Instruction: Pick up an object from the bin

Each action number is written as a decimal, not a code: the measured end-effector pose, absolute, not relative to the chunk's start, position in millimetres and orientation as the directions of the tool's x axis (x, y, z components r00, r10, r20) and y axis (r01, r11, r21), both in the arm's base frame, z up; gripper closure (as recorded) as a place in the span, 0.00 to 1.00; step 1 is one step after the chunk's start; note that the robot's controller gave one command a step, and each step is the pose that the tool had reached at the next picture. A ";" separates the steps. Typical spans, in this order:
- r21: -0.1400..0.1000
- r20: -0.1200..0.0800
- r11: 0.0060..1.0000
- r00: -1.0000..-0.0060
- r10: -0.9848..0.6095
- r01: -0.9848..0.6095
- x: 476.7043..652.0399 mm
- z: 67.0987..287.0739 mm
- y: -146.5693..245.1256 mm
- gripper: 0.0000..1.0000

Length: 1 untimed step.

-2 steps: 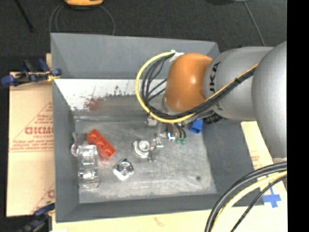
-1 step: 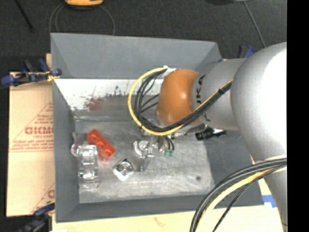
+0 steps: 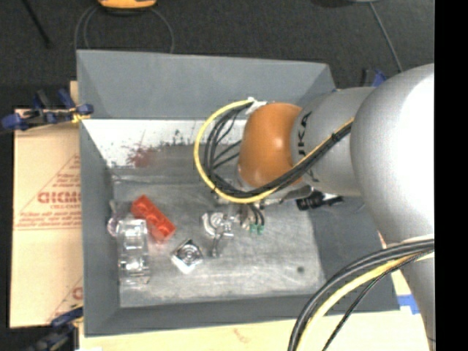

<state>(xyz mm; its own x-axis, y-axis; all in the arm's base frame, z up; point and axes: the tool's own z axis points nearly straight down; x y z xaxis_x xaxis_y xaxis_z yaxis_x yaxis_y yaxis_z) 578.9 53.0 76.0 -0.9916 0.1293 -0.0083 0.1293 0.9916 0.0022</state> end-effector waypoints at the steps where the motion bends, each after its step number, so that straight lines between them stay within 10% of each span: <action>1: 0.003 -0.015 0.992 -0.991 0.130 0.130 581.4 78.7 52.7 1.00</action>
Offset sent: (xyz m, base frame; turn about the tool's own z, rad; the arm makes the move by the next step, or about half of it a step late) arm 0.0000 0.0000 0.0000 0.0000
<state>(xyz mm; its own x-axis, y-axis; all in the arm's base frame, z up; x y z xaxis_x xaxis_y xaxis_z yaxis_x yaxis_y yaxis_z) 581.4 52.7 78.7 -0.9915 0.1296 -0.0151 0.1295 0.9916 0.0032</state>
